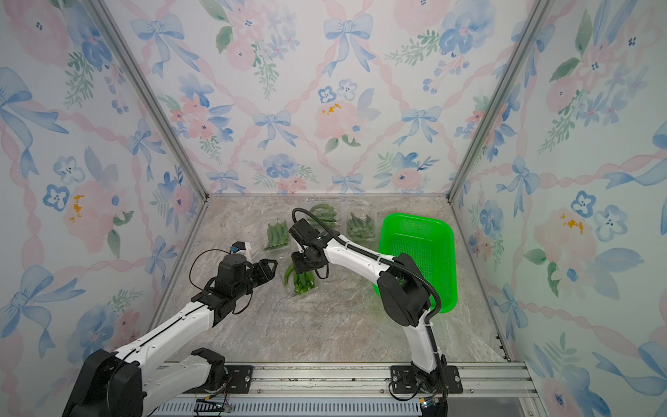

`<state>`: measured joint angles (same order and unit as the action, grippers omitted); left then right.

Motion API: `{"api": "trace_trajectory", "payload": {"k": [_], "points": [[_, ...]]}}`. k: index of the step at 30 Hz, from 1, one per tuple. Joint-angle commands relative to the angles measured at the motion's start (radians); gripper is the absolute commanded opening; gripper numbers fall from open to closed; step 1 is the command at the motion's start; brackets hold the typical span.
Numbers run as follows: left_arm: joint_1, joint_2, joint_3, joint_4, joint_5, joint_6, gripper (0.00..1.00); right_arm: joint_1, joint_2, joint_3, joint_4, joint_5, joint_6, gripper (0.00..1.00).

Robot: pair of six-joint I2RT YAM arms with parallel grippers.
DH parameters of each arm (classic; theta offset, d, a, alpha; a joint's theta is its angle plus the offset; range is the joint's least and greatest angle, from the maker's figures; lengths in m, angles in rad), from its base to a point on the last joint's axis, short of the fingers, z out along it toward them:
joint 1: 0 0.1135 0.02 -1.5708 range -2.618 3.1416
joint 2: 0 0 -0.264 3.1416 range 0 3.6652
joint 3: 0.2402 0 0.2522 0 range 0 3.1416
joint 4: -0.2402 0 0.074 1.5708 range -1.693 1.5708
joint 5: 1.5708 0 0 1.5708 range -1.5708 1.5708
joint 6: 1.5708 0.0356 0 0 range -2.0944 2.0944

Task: Take small green peppers out of containers
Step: Pick up the green pepper from the packing box.

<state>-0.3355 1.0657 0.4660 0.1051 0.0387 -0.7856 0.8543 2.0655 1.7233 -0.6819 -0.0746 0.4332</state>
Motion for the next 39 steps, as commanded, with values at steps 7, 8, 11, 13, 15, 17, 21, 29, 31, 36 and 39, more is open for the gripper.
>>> {"api": "trace_trajectory", "payload": {"k": [7,8,11,13,15,17,21,29,31,36,39], "points": [[0.053,-0.002,-0.034,-0.013,0.037,0.014,0.57,0.012,0.071,0.028,-0.068,0.013,0.021,0.46],[0.055,-0.001,-0.036,-0.013,0.038,0.014,0.57,0.013,0.074,0.019,-0.062,0.01,0.021,0.46],[0.056,0.003,-0.038,-0.012,0.041,0.014,0.57,0.014,0.088,0.003,-0.051,0.004,0.023,0.43],[0.056,0.005,-0.037,-0.013,0.043,0.014,0.57,0.014,0.091,-0.003,-0.044,0.002,0.027,0.42],[0.056,0.007,-0.038,-0.013,0.044,0.013,0.56,0.015,0.095,-0.006,-0.038,-0.001,0.029,0.4],[0.055,0.009,-0.037,-0.013,0.047,0.01,0.56,0.016,0.104,-0.002,-0.044,0.007,0.04,0.39],[0.055,0.009,-0.033,-0.013,0.049,0.01,0.56,0.02,0.118,-0.009,-0.031,-0.006,0.045,0.38],[0.056,0.014,-0.034,-0.012,0.05,0.011,0.56,0.041,0.104,0.004,-0.063,0.027,0.032,0.35],[0.055,0.018,-0.033,-0.01,0.052,0.009,0.56,0.044,0.102,0.004,-0.069,0.033,0.03,0.35],[0.055,0.023,-0.022,-0.007,0.061,0.007,0.56,0.04,0.131,0.008,-0.069,0.034,0.033,0.32],[0.055,0.017,-0.017,-0.008,0.063,0.008,0.56,0.038,0.144,0.015,-0.066,0.035,0.034,0.31]]}}
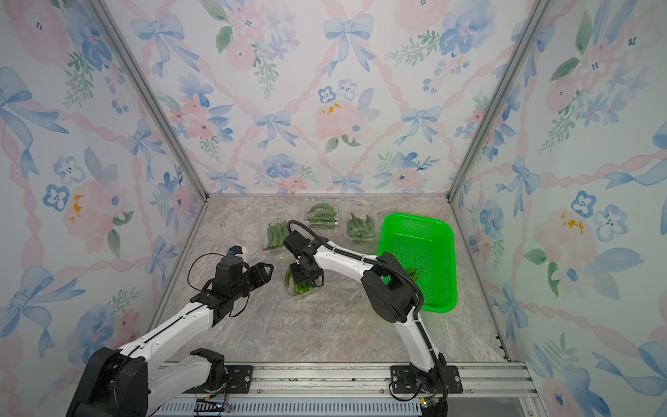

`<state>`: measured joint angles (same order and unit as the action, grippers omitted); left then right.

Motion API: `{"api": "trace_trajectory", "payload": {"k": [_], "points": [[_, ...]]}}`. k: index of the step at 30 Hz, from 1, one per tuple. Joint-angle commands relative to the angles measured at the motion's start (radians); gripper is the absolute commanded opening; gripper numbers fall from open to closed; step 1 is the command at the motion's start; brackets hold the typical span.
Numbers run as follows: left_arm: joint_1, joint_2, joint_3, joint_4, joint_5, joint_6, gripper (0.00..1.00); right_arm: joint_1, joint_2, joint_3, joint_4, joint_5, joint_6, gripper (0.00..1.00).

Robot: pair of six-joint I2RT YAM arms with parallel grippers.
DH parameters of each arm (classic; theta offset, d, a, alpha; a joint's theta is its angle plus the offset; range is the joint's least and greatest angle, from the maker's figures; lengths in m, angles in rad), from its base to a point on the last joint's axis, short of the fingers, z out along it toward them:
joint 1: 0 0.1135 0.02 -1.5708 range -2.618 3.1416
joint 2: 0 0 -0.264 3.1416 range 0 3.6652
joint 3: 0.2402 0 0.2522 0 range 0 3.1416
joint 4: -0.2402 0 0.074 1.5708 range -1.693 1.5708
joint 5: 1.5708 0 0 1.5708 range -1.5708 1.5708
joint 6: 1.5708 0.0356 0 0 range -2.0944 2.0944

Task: Take small green peppers out of containers
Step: Pick up the green pepper from the packing box.

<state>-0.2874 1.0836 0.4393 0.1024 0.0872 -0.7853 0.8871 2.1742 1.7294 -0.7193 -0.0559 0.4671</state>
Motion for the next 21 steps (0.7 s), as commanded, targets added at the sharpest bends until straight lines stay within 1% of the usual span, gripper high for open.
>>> {"api": "trace_trajectory", "payload": {"k": [1,4,10,16,21], "points": [[0.007,-0.001,0.009,-0.006,0.014,0.008,0.56,0.006,0.04,0.011,-0.026,0.016,-0.002,0.31],[0.008,-0.001,0.009,-0.005,0.016,0.006,0.56,0.003,0.053,0.022,-0.032,0.016,-0.005,0.29],[0.007,-0.003,0.011,-0.005,0.018,0.006,0.56,0.004,0.029,0.022,-0.034,0.024,-0.005,0.18],[0.007,0.01,0.022,-0.006,0.026,0.006,0.56,0.004,-0.033,0.022,-0.052,0.053,-0.012,0.14],[0.007,0.017,0.042,-0.006,0.028,0.009,0.55,0.004,-0.097,0.017,-0.057,0.055,-0.016,0.14]]}}
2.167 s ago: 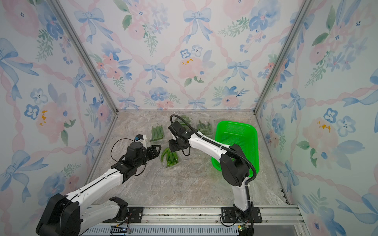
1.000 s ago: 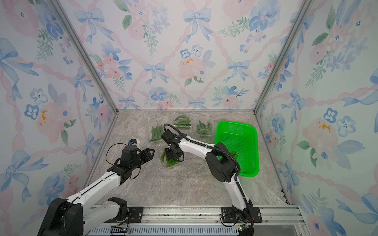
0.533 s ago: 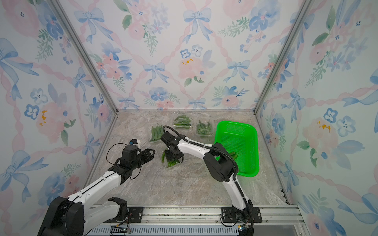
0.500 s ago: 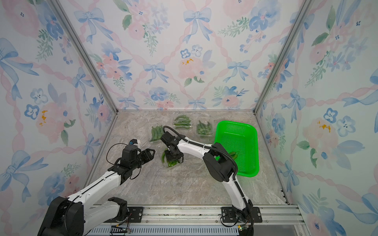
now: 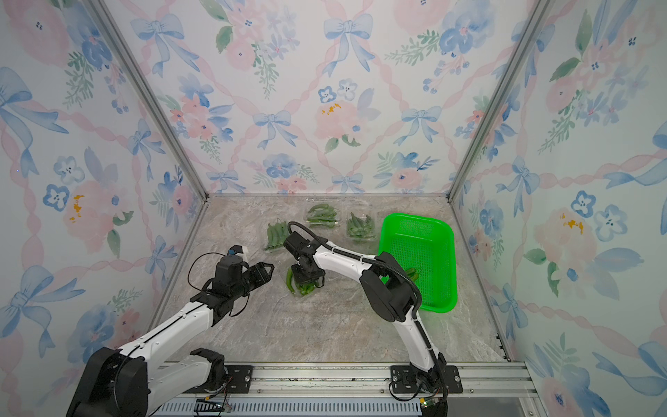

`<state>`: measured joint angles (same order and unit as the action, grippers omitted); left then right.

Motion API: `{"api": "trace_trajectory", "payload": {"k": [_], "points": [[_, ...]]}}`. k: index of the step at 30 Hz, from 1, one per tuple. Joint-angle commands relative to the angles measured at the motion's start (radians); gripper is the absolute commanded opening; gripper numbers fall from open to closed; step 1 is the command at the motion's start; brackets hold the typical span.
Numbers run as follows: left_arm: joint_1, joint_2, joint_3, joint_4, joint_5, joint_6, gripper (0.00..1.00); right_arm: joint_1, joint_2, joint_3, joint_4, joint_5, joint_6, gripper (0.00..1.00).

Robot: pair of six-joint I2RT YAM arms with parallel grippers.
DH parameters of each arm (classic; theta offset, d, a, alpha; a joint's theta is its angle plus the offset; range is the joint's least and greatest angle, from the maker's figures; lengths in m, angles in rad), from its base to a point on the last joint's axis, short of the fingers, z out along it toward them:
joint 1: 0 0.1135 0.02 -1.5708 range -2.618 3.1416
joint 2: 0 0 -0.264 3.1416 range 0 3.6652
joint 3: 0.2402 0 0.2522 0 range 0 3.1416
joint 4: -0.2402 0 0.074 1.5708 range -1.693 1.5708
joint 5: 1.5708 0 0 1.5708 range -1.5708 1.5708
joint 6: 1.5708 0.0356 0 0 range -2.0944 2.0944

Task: Take small green peppers out of containers
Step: Pick up the green pepper from the packing box.

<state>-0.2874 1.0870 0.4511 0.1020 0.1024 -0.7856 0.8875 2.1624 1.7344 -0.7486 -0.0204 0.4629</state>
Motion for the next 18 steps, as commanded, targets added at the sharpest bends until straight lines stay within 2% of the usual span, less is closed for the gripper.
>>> {"api": "trace_trajectory", "payload": {"k": [1,9,18], "points": [[0.007,0.015,0.034,-0.005,0.013,0.01,0.55,0.003,-0.093,0.012,-0.026,0.019,-0.012,0.15],[0.006,0.026,0.054,-0.006,0.025,0.014,0.55,-0.002,-0.146,-0.005,-0.012,0.022,-0.01,0.14],[-0.044,0.073,0.149,-0.004,0.031,0.048,0.54,-0.034,-0.323,-0.102,0.035,0.074,-0.004,0.14]]}}
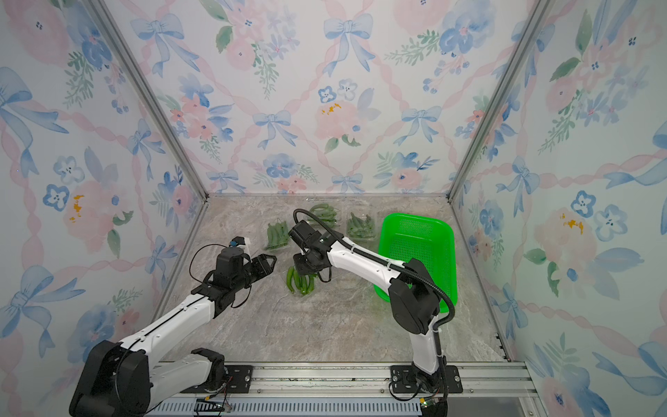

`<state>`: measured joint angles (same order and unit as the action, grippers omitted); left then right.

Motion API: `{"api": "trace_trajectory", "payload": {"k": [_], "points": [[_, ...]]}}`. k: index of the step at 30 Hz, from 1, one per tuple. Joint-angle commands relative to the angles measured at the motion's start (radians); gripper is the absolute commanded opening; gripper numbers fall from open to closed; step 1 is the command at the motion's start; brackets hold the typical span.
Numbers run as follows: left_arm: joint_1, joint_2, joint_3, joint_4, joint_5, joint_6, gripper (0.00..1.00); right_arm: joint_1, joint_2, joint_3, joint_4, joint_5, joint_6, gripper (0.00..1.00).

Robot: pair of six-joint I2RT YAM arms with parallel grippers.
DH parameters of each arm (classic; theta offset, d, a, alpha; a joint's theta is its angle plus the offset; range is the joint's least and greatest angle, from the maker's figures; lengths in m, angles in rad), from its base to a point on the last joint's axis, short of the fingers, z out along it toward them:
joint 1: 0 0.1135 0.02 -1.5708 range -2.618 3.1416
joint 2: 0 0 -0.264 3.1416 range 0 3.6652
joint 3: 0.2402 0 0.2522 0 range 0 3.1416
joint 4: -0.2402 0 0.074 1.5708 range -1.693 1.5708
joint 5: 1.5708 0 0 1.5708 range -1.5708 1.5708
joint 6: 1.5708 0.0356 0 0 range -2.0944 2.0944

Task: Take small green peppers out of containers
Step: Pick up the green pepper from the packing box, then place the green pepper in the basket.

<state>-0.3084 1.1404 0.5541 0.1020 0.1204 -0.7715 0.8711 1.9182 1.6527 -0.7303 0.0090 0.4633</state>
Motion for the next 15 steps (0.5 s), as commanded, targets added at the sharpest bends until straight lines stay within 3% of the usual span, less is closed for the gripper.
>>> {"api": "trace_trajectory", "payload": {"k": [1,7,15], "points": [[-0.042,0.033,0.068,-0.004,0.009,0.042,0.54,-0.023,-0.106,-0.03,0.014,0.059,-0.006,0.14],[-0.216,0.146,0.255,0.005,-0.042,0.095,0.54,-0.1,-0.282,-0.148,0.011,0.14,-0.003,0.13],[-0.414,0.432,0.541,0.02,-0.051,0.154,0.52,-0.337,-0.527,-0.345,-0.018,0.149,-0.02,0.14]]}}
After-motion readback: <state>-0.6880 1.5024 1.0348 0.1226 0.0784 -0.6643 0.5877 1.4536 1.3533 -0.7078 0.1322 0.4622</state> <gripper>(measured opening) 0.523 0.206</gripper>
